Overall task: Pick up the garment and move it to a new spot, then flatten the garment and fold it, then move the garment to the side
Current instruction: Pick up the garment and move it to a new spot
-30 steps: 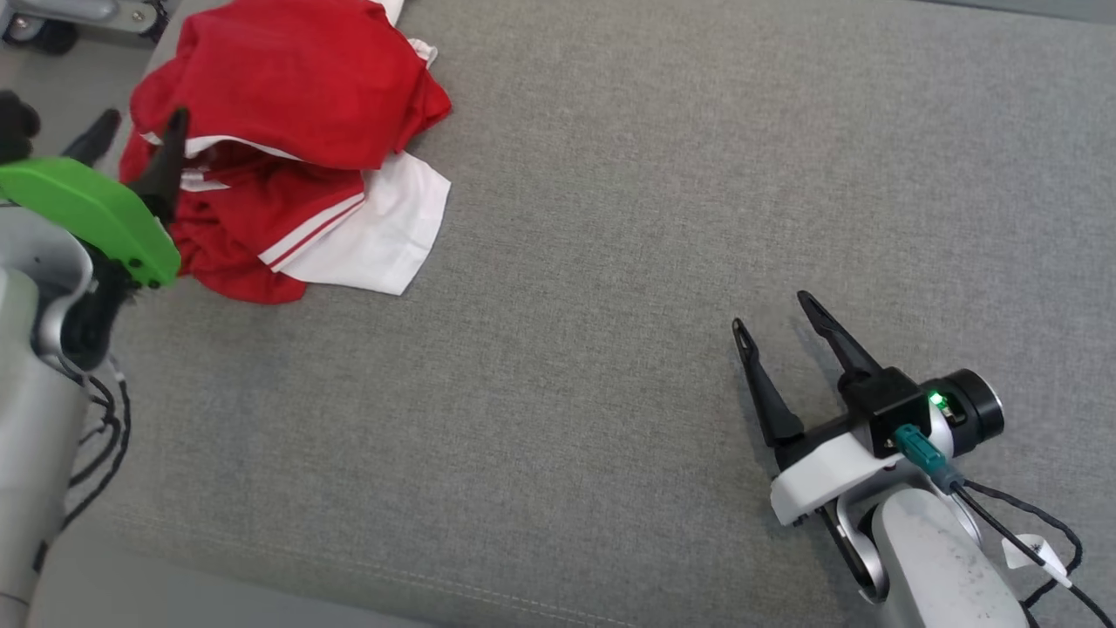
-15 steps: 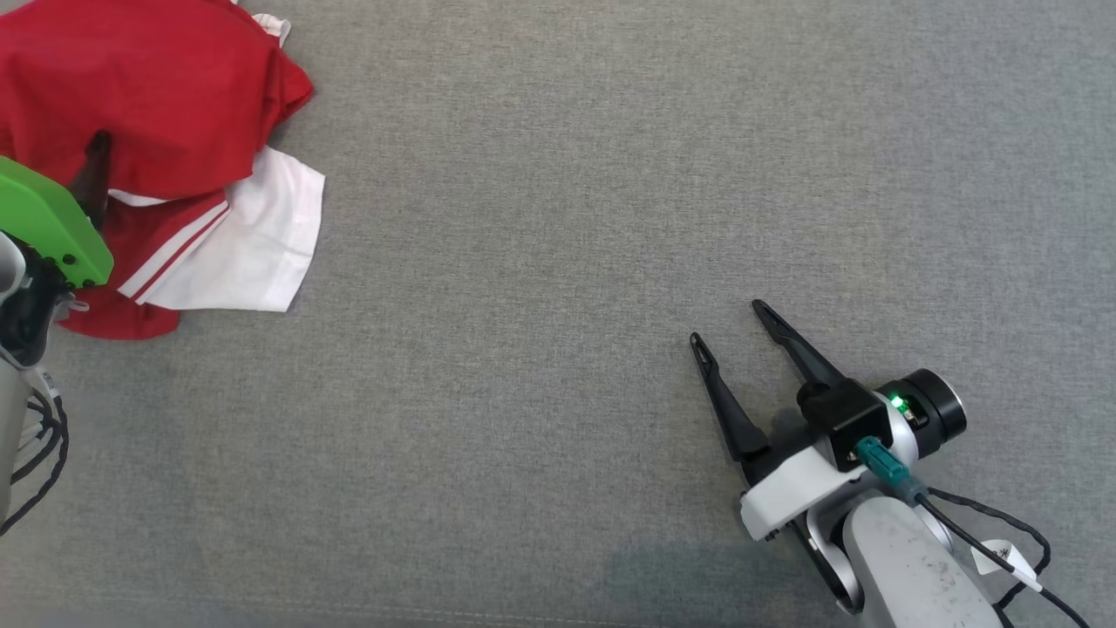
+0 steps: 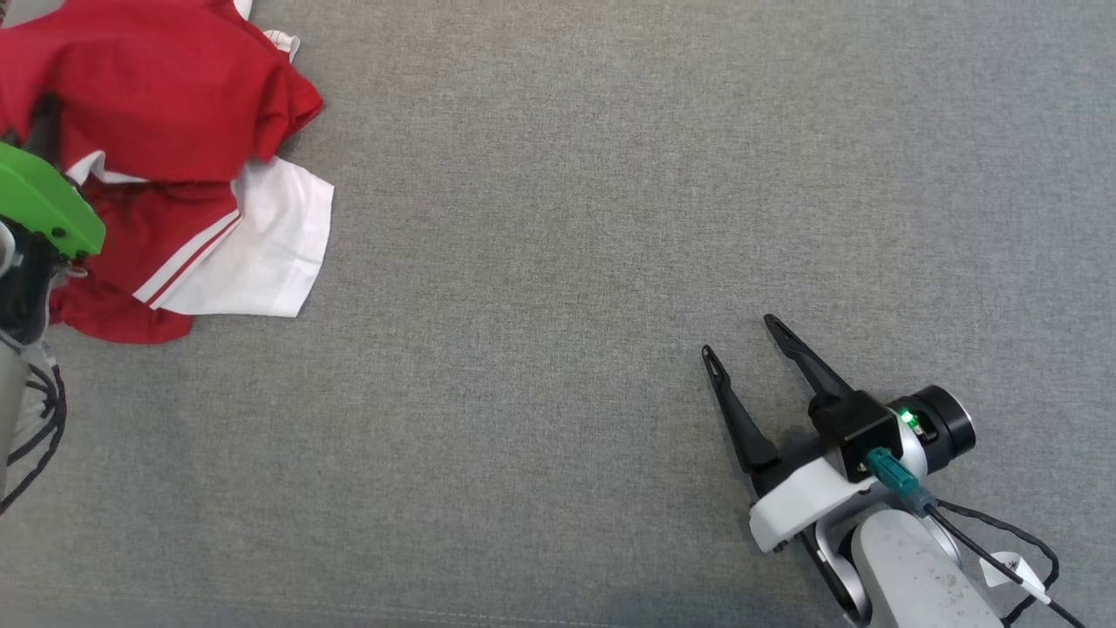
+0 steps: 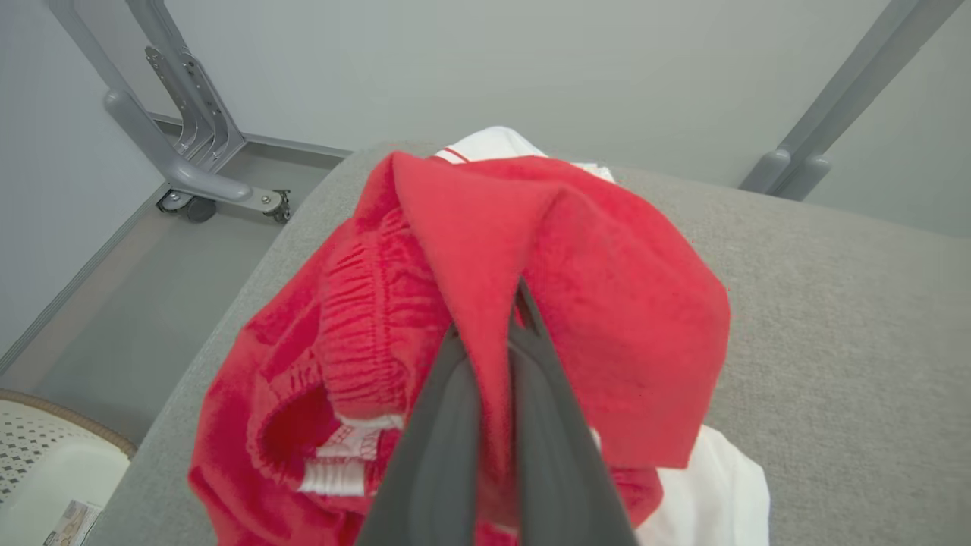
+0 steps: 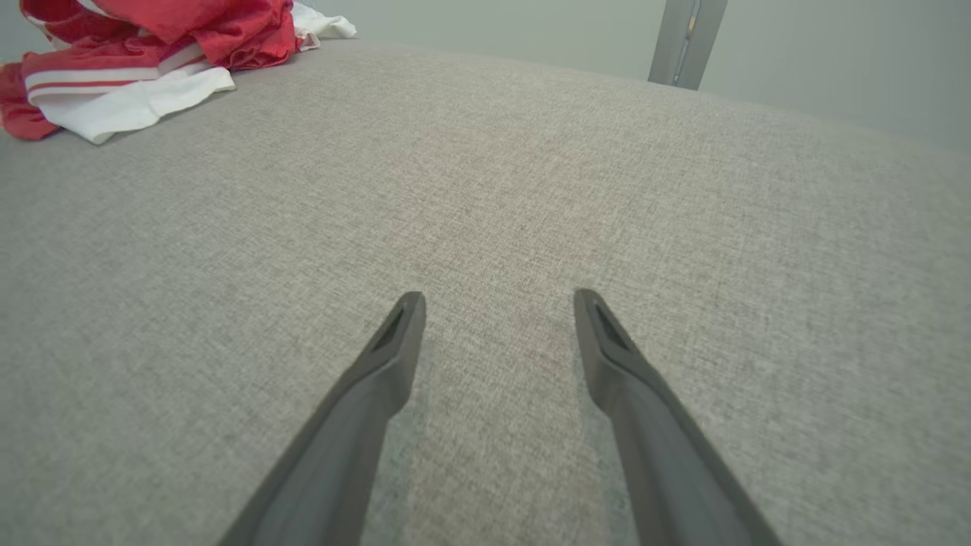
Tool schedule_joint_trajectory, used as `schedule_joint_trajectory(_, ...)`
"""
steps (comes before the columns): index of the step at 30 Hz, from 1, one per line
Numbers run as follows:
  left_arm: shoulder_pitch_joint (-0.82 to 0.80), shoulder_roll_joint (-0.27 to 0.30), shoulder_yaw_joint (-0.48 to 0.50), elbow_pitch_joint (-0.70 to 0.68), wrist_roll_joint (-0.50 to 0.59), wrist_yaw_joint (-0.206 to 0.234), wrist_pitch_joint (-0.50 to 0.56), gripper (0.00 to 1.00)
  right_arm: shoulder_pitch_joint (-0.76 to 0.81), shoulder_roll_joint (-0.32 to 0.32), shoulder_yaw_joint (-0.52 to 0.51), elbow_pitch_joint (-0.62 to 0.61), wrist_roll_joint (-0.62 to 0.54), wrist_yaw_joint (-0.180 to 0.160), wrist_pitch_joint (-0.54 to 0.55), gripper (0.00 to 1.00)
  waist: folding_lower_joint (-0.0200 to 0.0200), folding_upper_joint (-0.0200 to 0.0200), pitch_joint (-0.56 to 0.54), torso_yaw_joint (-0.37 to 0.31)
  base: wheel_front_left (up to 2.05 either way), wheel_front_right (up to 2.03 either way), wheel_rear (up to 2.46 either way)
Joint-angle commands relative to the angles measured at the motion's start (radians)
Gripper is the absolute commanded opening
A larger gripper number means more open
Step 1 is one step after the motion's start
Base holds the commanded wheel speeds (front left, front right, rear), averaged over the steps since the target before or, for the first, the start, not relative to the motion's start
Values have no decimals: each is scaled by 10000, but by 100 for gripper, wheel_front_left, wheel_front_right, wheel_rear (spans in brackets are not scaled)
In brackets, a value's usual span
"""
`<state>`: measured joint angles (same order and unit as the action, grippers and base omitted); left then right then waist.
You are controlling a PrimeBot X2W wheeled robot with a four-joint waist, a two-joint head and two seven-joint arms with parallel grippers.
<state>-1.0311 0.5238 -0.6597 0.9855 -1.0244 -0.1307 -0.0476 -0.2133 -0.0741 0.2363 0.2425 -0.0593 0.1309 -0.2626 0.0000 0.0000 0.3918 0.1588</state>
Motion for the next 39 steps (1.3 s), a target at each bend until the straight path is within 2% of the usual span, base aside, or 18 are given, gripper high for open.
schedule_joint_trajectory(1, -217, 187, 79, -214, -324, 0, -188, 0, -104, 9, 1, -2, 80, -3, -34, 100, 0, 0, -117, 35, 0, 0, 0)
schedule_joint_trajectory(10, -349, 1220, 440, -2448, -1922, 0, -1263, 0, -18, 161, -160, -49, 407, -3, -34, 100, 0, 0, -528, -264, 0, 0, 0)
schedule_joint_trajectory(18, -226, 2070, 312, -4792, -3108, 0, -698, 0, 126, 228, -343, -194, 912, -3, -34, 100, 0, 0, -830, -677, 0, 0, 0)
schedule_joint_trajectory(27, 675, 2255, 50, -7164, -3939, 22, -212, 0, 664, 229, -608, -332, 1468, -3, -34, 100, 0, 0, -1538, -1053, 0, 0, 0)
schedule_joint_trajectory(30, 1129, 2122, -153, -8224, -4160, 283, 54, 0, 865, 227, -770, -409, 1535, -3, -34, 100, 0, 0, -1786, -1216, 0, 0, 0)
schedule_joint_trajectory(39, 2233, 1125, -1434, -11285, -3884, 1866, 385, 0, 1172, 228, -971, -558, 1592, -3, -34, 100, 0, 0, -2085, -1839, 0, 0, 0)
